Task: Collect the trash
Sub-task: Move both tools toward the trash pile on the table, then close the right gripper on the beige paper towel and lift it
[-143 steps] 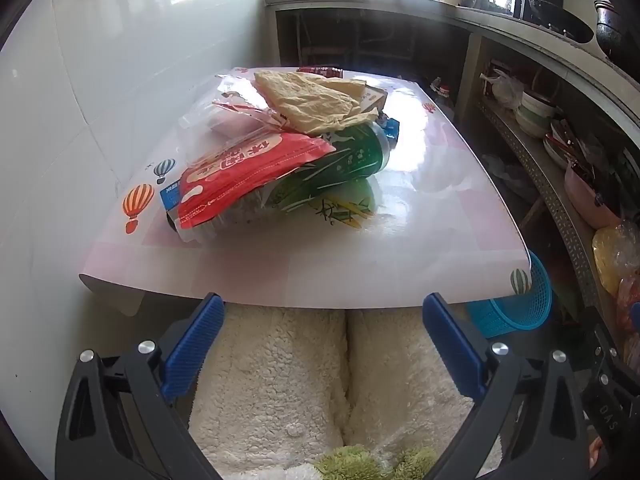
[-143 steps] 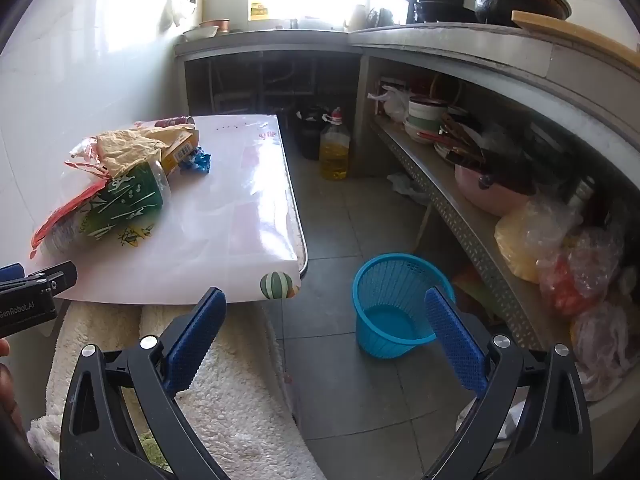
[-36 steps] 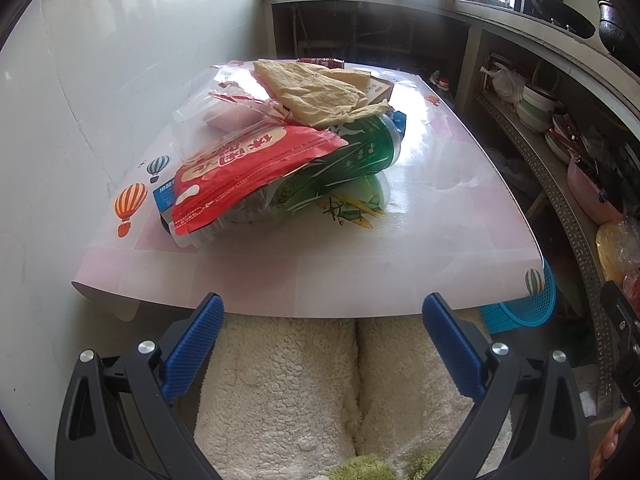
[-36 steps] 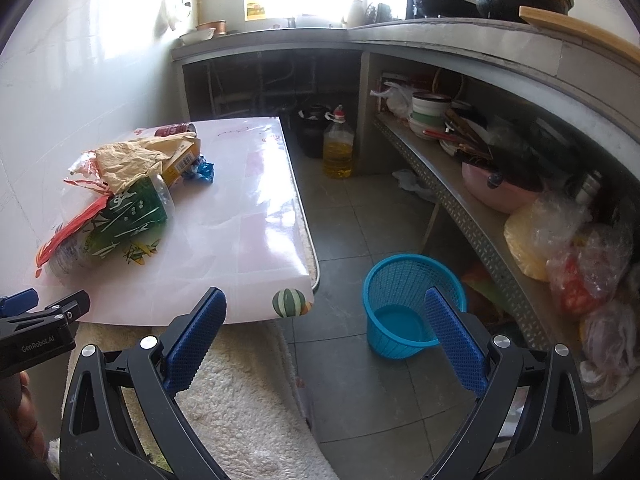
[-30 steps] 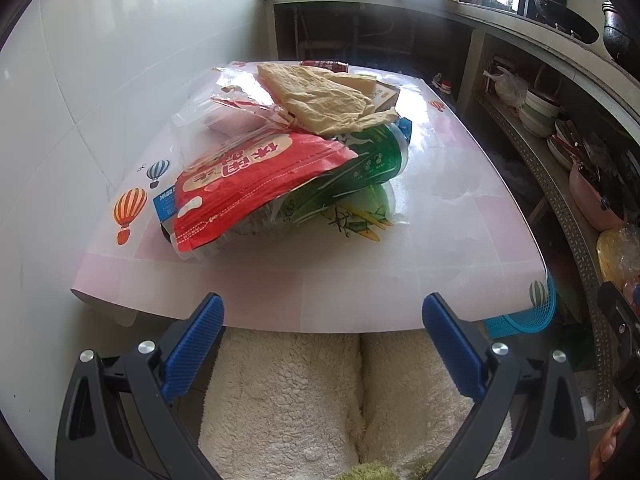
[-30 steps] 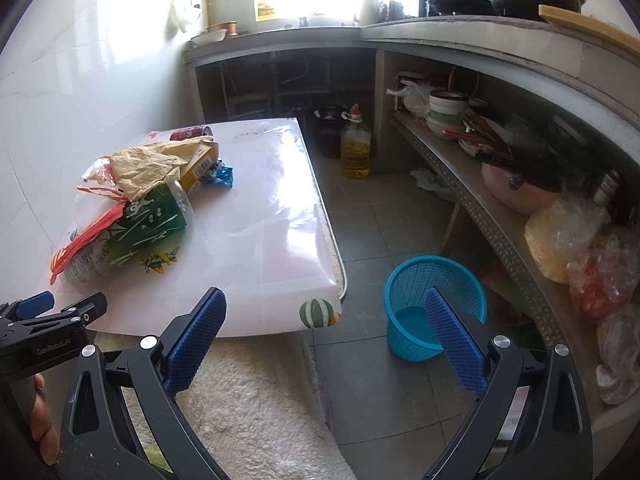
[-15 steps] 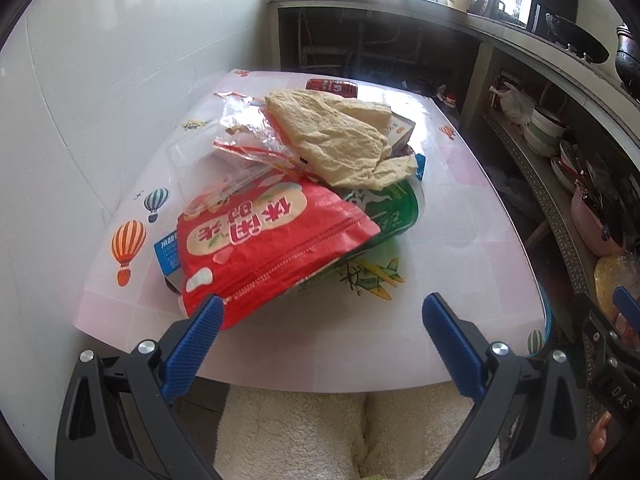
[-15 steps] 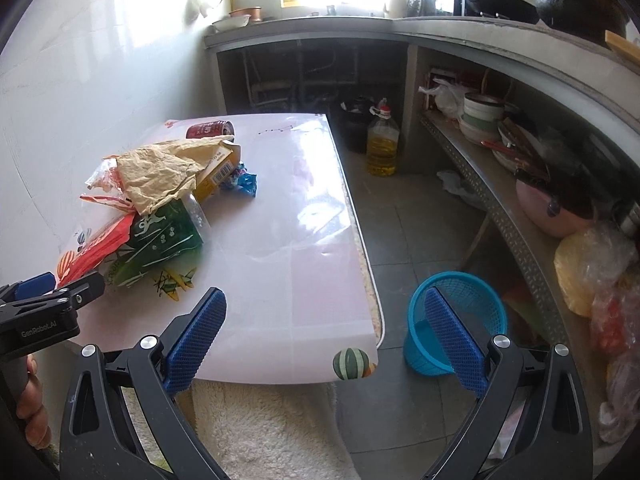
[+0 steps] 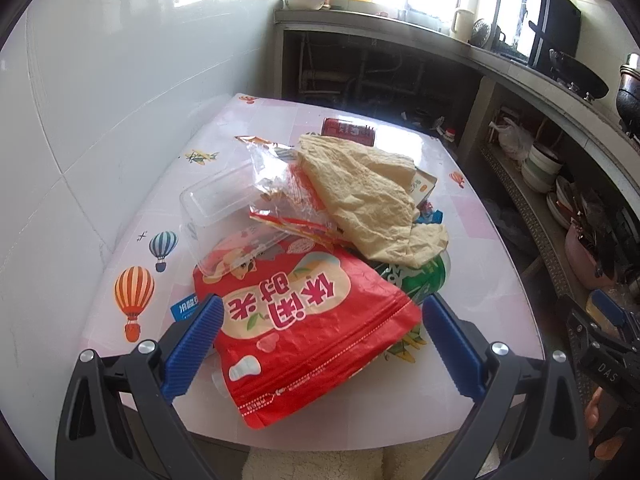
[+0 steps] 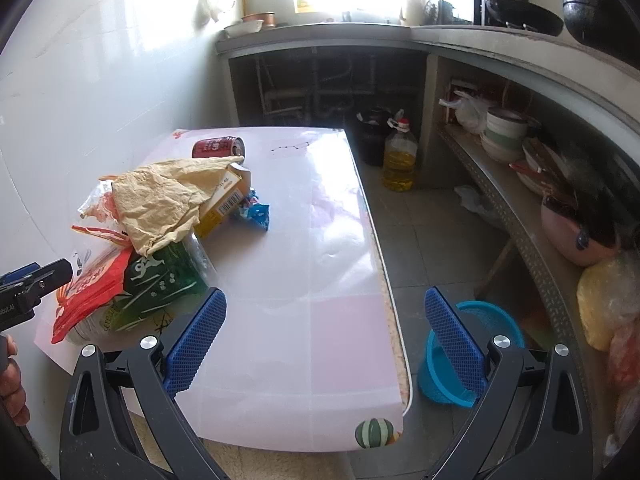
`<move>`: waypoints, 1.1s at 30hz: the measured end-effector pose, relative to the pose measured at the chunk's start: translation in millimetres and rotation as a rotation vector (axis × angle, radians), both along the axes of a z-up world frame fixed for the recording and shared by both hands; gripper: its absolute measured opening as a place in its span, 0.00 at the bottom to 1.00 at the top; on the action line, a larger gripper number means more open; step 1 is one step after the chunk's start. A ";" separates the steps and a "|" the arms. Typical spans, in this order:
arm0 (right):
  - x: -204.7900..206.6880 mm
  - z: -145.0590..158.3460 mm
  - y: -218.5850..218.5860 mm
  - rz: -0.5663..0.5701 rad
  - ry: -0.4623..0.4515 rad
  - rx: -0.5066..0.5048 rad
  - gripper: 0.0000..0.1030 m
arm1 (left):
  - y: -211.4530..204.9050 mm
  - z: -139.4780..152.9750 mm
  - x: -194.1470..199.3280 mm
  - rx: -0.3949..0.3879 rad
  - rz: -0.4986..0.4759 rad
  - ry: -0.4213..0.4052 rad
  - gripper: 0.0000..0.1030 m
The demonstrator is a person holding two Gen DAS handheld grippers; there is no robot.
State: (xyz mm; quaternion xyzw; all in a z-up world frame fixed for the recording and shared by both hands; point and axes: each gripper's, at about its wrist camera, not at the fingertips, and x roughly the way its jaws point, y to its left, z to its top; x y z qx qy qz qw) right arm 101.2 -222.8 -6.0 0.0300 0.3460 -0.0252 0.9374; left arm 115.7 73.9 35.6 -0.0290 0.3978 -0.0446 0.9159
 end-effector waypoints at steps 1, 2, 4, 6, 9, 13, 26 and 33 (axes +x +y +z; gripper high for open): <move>2.6 0.8 1.1 0.018 -0.009 0.009 0.93 | 3.2 1.8 0.7 -0.019 -0.009 -0.022 0.94; 5.7 2.4 3.1 0.041 -0.018 0.017 0.93 | 6.4 3.4 2.0 -0.034 -0.015 -0.043 0.94; 14.3 9.3 9.8 0.101 -0.051 0.024 0.93 | 12.8 7.2 5.2 -0.058 -0.020 -0.086 0.94; 27.2 21.6 18.1 0.180 -0.105 0.030 0.93 | 18.5 11.2 9.4 -0.067 -0.017 -0.120 0.94; 56.0 40.8 35.5 0.338 -0.173 0.037 0.93 | 27.3 17.4 19.7 -0.067 -0.003 -0.146 0.94; 112.5 44.7 77.5 0.622 -0.113 0.039 0.93 | 38.3 21.8 38.6 -0.093 0.001 -0.149 0.94; 222.2 -6.9 159.7 0.968 0.154 -0.125 0.93 | 58.0 4.6 83.7 -0.132 0.014 -0.048 0.75; 225.9 -24.5 161.0 0.982 0.202 -0.138 0.76 | 64.1 -1.2 92.5 -0.171 0.036 -0.015 0.54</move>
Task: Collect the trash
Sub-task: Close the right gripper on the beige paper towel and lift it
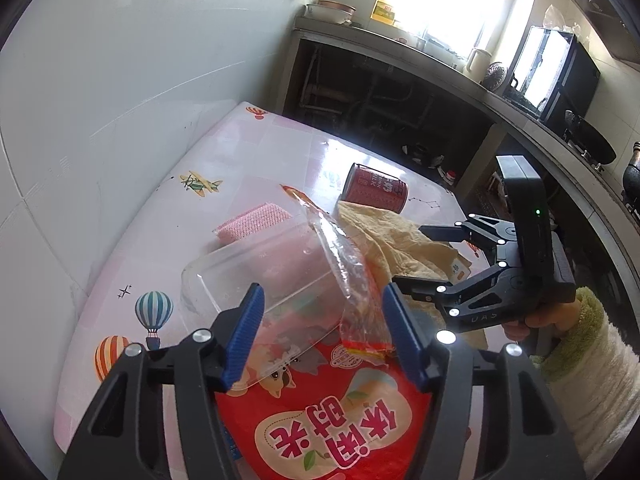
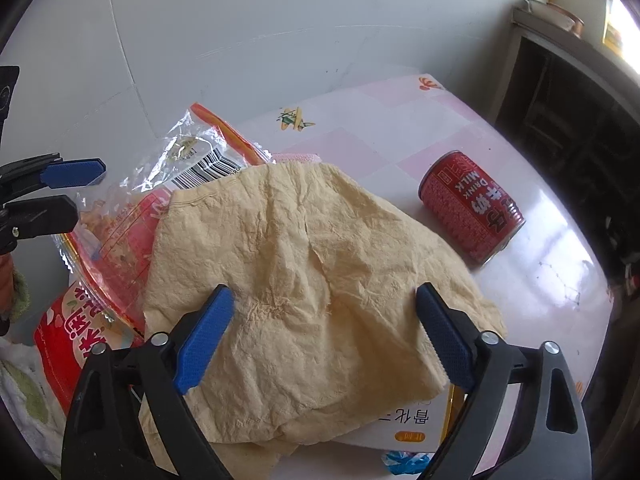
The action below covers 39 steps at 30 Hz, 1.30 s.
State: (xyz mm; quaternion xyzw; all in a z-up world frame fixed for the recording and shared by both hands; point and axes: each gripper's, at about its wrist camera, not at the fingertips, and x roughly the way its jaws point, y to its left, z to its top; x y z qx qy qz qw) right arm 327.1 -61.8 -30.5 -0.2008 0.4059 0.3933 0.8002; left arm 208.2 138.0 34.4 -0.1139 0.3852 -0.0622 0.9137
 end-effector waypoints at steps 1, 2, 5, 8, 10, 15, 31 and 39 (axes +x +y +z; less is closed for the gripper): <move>0.9 -1.5 0.2 -0.003 0.000 -0.005 0.73 | 0.4 -0.3 0.7 -0.006 0.002 0.002 0.52; -1.5 -2.0 -0.4 -0.003 0.004 -0.006 0.68 | 0.9 -0.5 1.4 -0.012 0.002 0.004 0.49; -6.9 -3.7 -4.0 0.002 0.012 -0.004 0.50 | 0.9 -1.0 2.6 -0.021 0.001 0.008 0.44; -9.4 -4.1 -7.0 -0.009 0.027 -0.001 0.27 | 0.4 -1.1 2.7 -0.029 0.002 0.012 0.40; -10.3 -3.8 -10.2 -0.015 0.040 0.019 0.15 | 0.6 -0.5 1.5 -0.030 0.004 0.009 0.38; -11.7 12.0 -20.3 -0.065 0.022 0.093 0.05 | 0.7 2.7 -3.2 -0.031 0.007 -0.007 0.35; -62.3 82.6 -79.7 -0.289 -0.084 0.361 0.03 | 1.5 10.6 -20.3 -0.026 0.033 -0.032 0.33; -92.2 103.4 -102.2 -0.397 -0.129 0.438 0.03 | 3.7 14.5 -28.2 -0.019 0.046 -0.052 0.33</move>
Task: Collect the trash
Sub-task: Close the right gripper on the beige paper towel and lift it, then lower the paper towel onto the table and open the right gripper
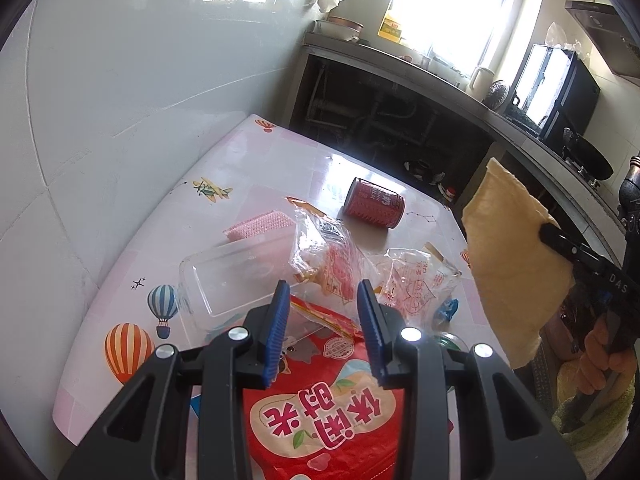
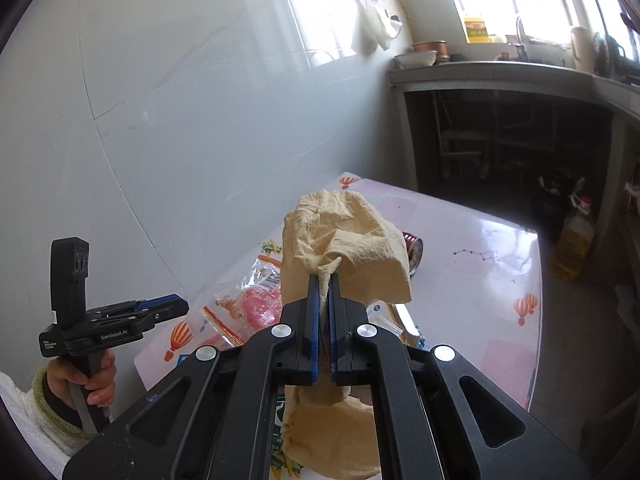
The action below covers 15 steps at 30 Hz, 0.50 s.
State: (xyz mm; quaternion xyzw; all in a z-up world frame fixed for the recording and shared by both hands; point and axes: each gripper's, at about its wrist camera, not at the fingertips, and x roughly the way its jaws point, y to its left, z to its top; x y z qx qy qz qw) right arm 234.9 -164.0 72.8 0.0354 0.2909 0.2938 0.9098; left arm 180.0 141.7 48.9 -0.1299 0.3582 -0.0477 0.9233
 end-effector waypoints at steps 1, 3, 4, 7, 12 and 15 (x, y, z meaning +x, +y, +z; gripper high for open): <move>-3.7 1.4 -3.2 -0.010 -0.003 0.004 0.03 | 1.0 0.1 -0.4 -0.001 0.002 -0.001 0.33; -10.5 2.3 -9.2 -0.030 -0.007 0.012 0.03 | 1.6 0.0 -2.4 0.000 0.005 -0.003 0.33; -13.8 3.3 -11.4 -0.040 -0.008 0.016 0.03 | 1.6 0.2 -3.4 0.000 0.006 -0.004 0.33; -22.8 5.3 -19.7 -0.074 -0.008 0.033 0.03 | 1.8 1.6 -6.9 0.004 0.006 -0.009 0.33; -38.2 10.3 -34.8 -0.120 -0.003 0.076 0.03 | 3.5 3.8 -11.6 0.012 0.012 -0.012 0.34; -55.3 11.1 -41.8 -0.141 -0.003 0.103 0.03 | 5.9 5.7 -13.6 0.015 0.016 -0.018 0.34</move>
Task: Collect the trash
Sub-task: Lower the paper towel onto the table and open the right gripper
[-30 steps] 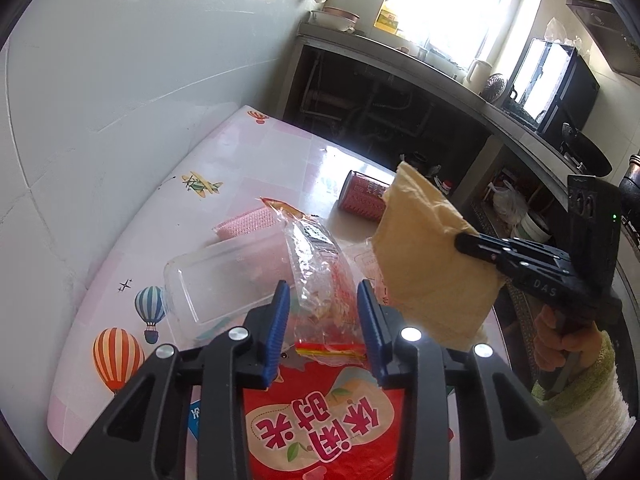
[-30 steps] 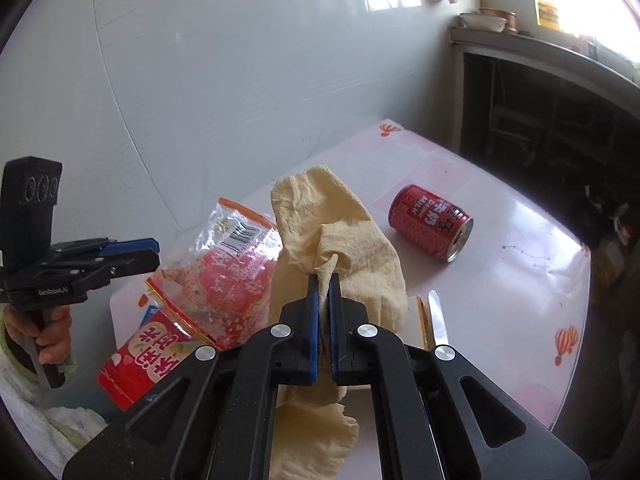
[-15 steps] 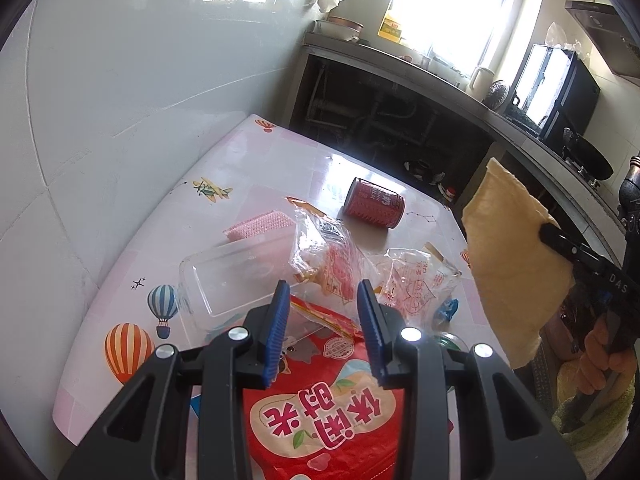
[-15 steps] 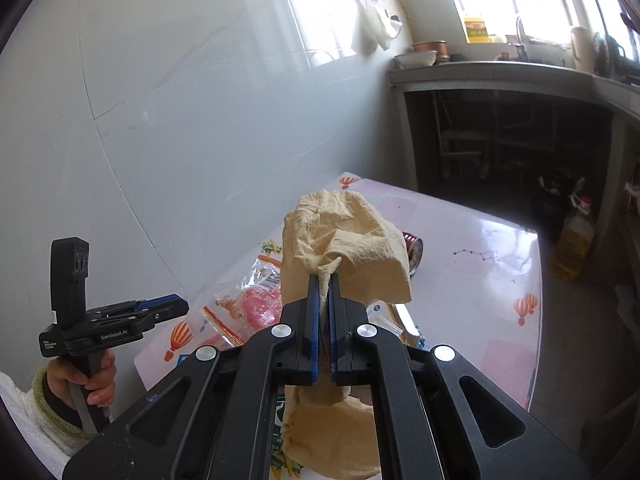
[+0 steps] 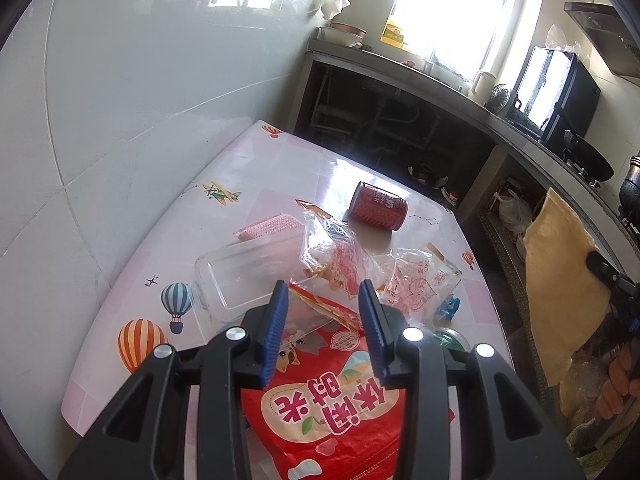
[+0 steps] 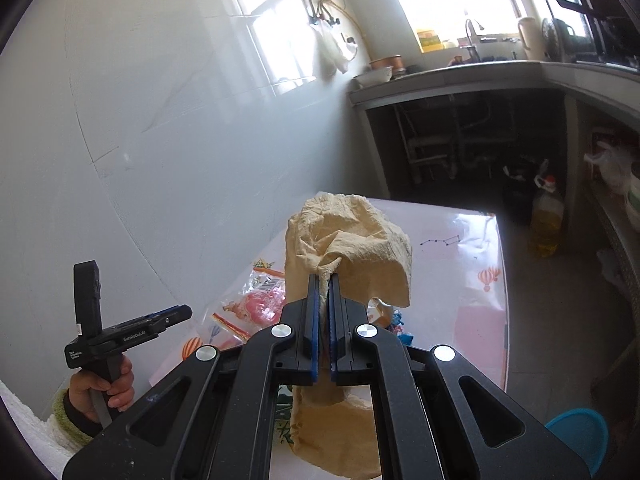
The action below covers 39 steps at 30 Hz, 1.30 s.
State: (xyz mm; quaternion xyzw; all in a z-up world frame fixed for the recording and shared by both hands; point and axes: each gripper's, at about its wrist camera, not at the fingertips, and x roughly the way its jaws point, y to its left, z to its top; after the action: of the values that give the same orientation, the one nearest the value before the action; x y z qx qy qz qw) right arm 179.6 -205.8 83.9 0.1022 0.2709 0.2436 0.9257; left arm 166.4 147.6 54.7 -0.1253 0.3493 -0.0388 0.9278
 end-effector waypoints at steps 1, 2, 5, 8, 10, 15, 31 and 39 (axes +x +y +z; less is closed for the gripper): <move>-5.7 -0.5 -3.5 -0.004 0.005 0.009 0.03 | 0.9 1.1 -1.2 0.001 0.002 -0.004 0.34; -10.8 -0.4 -7.8 -0.004 0.013 0.022 0.03 | 1.6 2.4 -2.8 0.001 0.005 -0.008 0.34; -28.1 -6.5 -17.2 0.021 0.063 0.077 0.03 | 3.4 5.3 -7.9 0.004 0.012 -0.017 0.35; -43.2 -20.2 -26.8 0.065 0.151 0.155 0.03 | 4.1 4.7 -11.5 0.011 0.015 -0.014 0.34; -48.3 -32.0 -33.4 0.078 0.218 0.209 0.03 | 4.3 4.6 -13.8 0.011 0.015 -0.012 0.34; -44.9 -69.2 -55.0 -0.019 0.348 0.217 0.03 | 2.6 1.4 -13.1 0.006 0.008 0.000 0.35; -7.0 -85.8 -84.0 -0.198 0.256 0.499 0.03 | -99.1 8.4 -56.6 0.003 -0.410 -0.100 0.34; -15.6 -144.1 -53.3 -0.194 0.420 0.233 0.03 | -178.9 -41.5 -74.9 0.126 -0.658 0.002 0.34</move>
State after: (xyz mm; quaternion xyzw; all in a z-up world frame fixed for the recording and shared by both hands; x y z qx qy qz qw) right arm 164.0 -259.1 -60.1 0.2822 0.4164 0.1566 0.8500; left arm 91.6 -31.3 13.2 0.0520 0.3735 -0.3145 0.8711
